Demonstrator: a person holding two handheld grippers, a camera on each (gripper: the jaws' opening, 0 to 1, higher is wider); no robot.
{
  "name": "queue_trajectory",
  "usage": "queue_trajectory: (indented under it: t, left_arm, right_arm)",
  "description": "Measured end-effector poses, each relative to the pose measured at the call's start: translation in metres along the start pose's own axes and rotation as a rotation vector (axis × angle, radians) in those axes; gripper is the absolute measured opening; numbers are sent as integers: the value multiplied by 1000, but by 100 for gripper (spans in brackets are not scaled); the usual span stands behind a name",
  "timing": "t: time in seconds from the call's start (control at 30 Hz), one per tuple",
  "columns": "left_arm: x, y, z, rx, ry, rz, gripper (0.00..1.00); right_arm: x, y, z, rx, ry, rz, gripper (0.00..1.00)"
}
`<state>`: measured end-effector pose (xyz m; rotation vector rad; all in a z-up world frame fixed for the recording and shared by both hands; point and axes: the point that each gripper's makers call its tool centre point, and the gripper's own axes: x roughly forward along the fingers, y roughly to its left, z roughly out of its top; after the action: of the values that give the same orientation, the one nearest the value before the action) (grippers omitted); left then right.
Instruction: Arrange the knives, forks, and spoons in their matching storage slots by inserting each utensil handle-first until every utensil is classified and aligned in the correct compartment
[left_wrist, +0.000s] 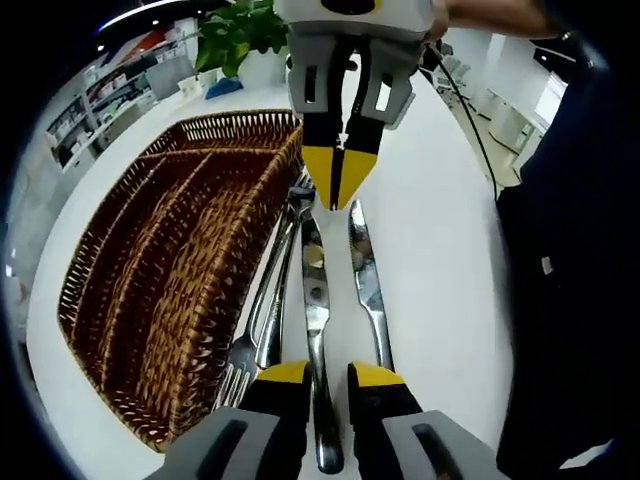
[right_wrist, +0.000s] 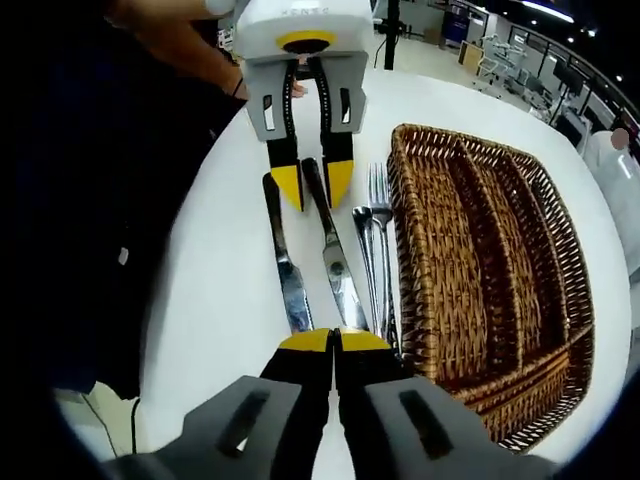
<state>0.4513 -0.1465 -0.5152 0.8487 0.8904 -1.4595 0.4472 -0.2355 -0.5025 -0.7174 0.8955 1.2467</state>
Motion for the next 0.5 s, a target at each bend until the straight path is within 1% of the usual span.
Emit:
queue_trajectory:
  t: [0.13, 0.3, 0.43, 0.5]
  left_arm:
    - [2, -1, -1, -6, -2, 1, 15]
    - [2, 0, -1, -19, -13, 15, 15]
    - [2, 1, -1, -37, -21, 22, 15]
    - [4, 1, -2, -46, -19, 21, 15]
  right_arm:
    - [5, -2, 2, -34, -10, 9, 10]
    - [14, -8, 3, -84, -11, 10, 12]
    - [22, -7, 4, -123, 0, 35, 13]
    - [25, -7, 5, -127, 1, 42, 14]
